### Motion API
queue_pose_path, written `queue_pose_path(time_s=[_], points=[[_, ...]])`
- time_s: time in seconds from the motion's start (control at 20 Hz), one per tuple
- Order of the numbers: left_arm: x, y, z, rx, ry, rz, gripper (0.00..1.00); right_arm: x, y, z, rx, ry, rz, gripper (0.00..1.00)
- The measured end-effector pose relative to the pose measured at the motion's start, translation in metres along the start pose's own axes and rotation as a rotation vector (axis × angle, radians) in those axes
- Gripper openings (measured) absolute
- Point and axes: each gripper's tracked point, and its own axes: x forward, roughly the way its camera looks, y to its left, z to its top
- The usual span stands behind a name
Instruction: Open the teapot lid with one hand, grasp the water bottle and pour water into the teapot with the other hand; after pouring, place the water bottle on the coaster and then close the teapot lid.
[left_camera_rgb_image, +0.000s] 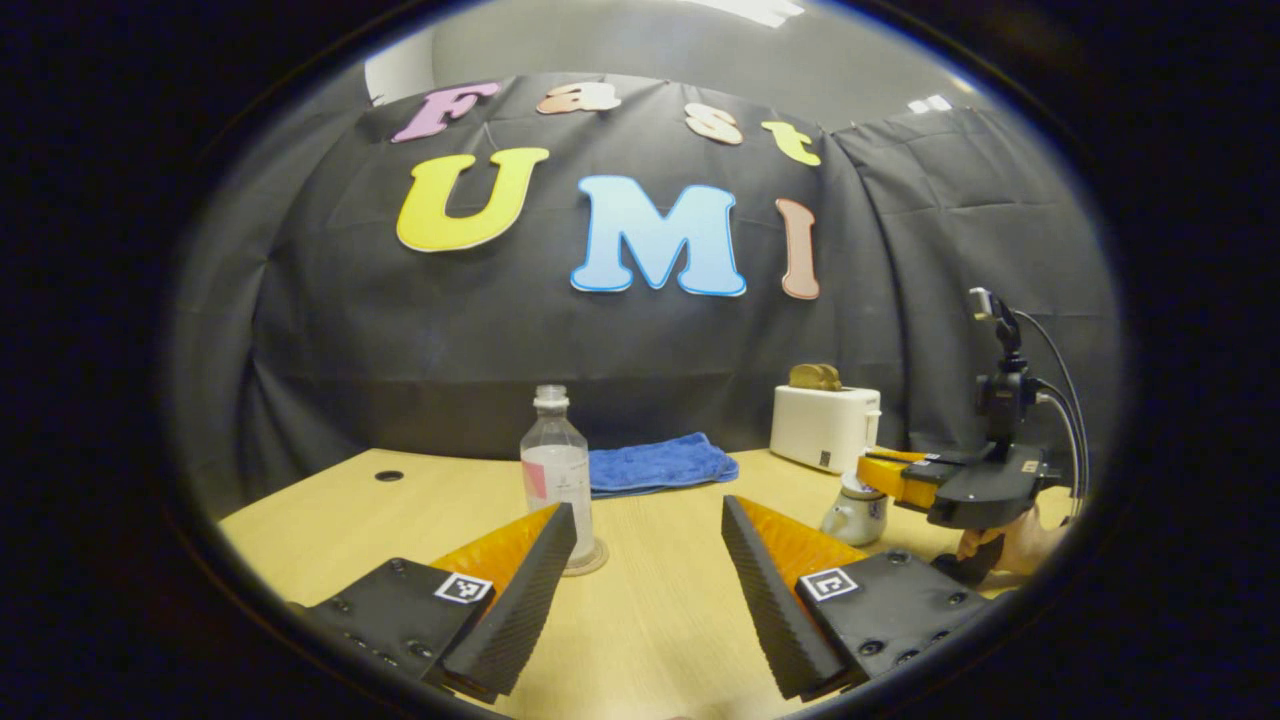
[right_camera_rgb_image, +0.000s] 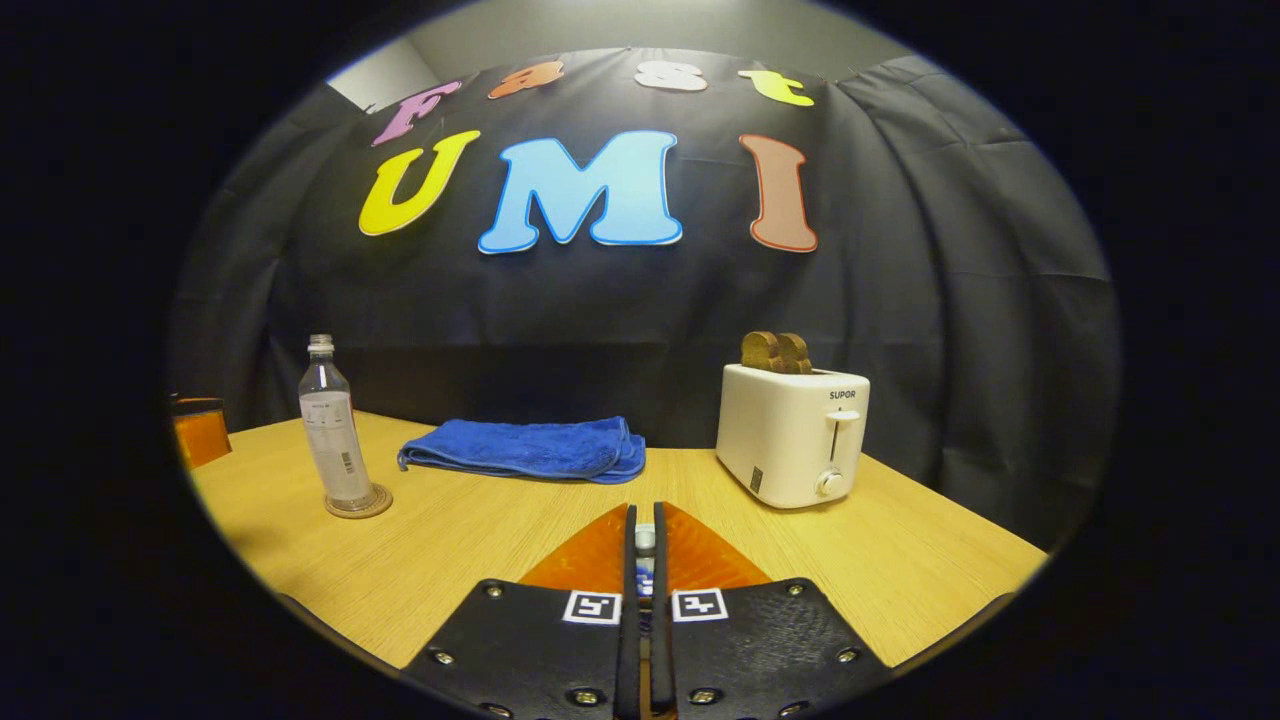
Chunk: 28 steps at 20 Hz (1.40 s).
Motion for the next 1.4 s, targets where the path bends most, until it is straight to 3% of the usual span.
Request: queue_pose_path(time_s=[0.25, 0.6, 0.7, 0.75, 0.8, 0.85, 0.95, 1.05, 1.2, 1.4], points=[[0.000, 0.010, -0.007, -0.041, 0.016, 0.020, 1.00, 0.000, 0.000, -0.002, 0.002, 0.010, -0.014, 0.04], [-0.006, 0.010, -0.002, -0.023, 0.007, 0.032, 1.00, -0.001, -0.001, -0.007, -0.007, 0.035, -0.019, 0.11], [-0.007, 0.013, -0.001, -0.015, 0.003, 0.040, 0.99, -0.005, -0.005, 0.007, -0.035, -0.011, -0.038, 0.12], [-0.009, 0.015, 0.000, -0.012, 0.003, 0.045, 0.99, -0.010, -0.006, 0.020, -0.048, -0.047, -0.042, 0.18], [-0.010, 0.015, 0.001, -0.012, 0.003, 0.049, 0.99, -0.017, -0.005, 0.033, -0.056, -0.077, -0.044, 0.18], [-0.012, 0.015, 0.002, -0.015, 0.002, 0.049, 0.99, -0.022, -0.007, 0.044, -0.062, -0.097, -0.051, 0.34], [-0.014, 0.012, 0.003, -0.009, 0.000, 0.053, 1.00, -0.038, -0.005, 0.059, -0.060, -0.114, -0.060, 0.36], [-0.018, 0.007, 0.003, 0.010, -0.011, 0.071, 0.99, -0.065, 0.018, 0.055, -0.015, -0.084, -0.006, 0.49], [-0.028, -0.005, 0.001, 0.008, -0.038, 0.123, 1.00, -0.103, 0.049, 0.032, 0.043, -0.048, 0.042, 0.54], [-0.045, -0.022, -0.005, 0.024, -0.042, 0.139, 1.00, -0.133, 0.075, 0.007, 0.002, -0.022, 0.055, 0.55]])
